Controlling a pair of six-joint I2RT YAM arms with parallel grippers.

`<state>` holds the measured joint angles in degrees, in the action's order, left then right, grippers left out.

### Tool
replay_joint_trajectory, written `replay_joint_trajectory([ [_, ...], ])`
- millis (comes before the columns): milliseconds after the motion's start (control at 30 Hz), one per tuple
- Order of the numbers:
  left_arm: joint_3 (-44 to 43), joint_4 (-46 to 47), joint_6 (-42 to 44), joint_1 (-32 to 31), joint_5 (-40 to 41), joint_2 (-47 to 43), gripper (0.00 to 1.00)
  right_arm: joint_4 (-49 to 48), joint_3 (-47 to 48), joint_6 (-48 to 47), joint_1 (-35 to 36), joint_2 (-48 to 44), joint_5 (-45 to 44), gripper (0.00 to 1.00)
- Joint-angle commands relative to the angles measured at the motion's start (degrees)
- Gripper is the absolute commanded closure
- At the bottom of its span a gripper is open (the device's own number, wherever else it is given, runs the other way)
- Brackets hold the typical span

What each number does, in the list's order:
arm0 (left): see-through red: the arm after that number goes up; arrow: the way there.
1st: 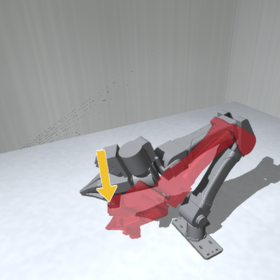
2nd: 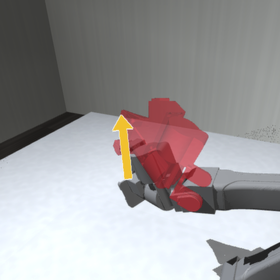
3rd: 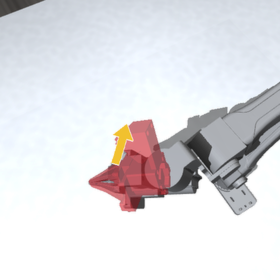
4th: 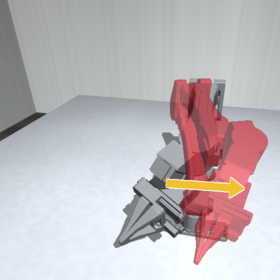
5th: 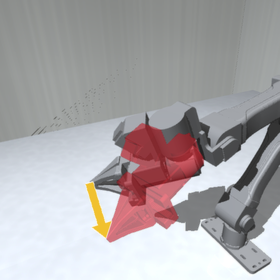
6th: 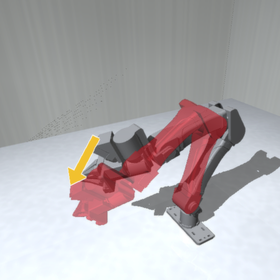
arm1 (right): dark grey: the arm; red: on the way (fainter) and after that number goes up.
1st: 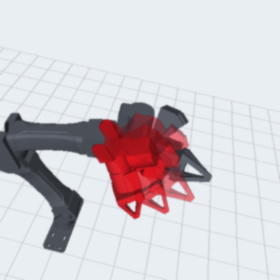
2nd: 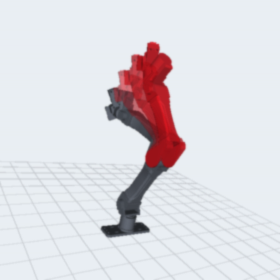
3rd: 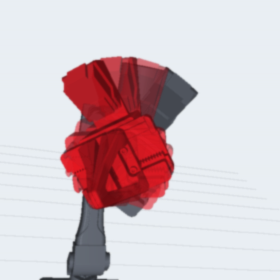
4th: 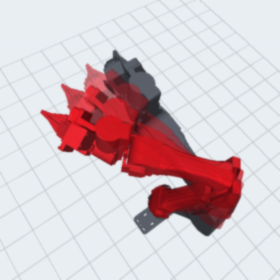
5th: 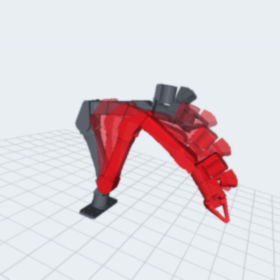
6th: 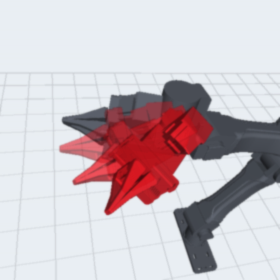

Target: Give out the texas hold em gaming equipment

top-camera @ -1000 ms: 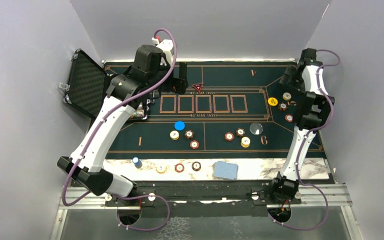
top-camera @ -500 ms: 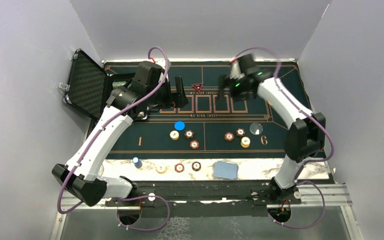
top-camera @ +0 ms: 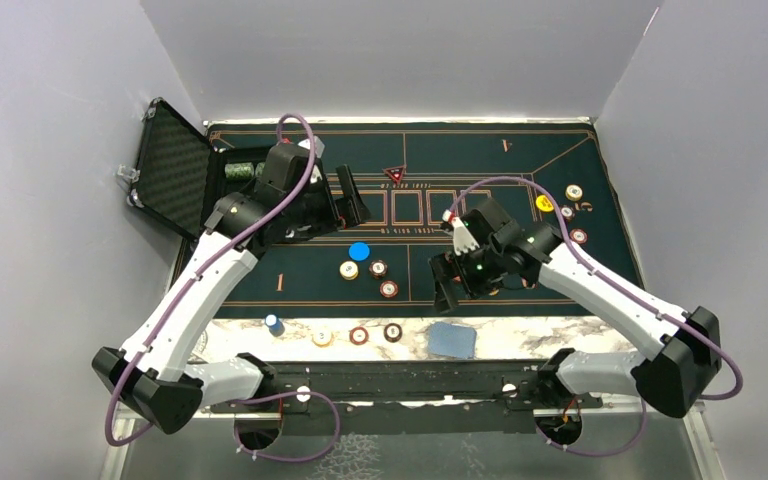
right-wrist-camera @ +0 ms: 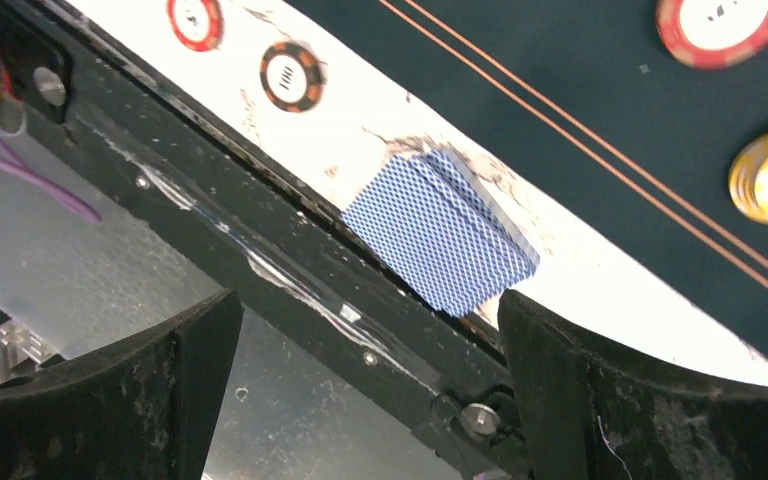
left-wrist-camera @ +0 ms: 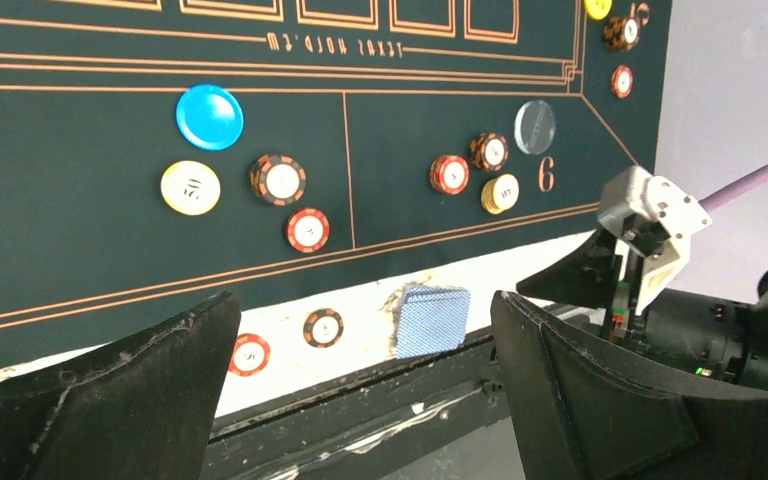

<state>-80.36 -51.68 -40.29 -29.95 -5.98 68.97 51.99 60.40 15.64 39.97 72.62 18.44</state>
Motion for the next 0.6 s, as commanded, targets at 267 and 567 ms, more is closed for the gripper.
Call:
replay_joint_trajectory([
  [267, 2.59, 2.21, 10.13, 0.34, -10.47, -1.75, 0.01, 8.84, 4.36, 3.84, 0.18, 0.99, -9.22, 0.0],
  [567, 5.27, 3.6, 12.85, 0.34, -11.69, -2.38, 0.01, 9.66, 9.95, 2.53, 0.2, 6.32, -14.89, 0.0],
])
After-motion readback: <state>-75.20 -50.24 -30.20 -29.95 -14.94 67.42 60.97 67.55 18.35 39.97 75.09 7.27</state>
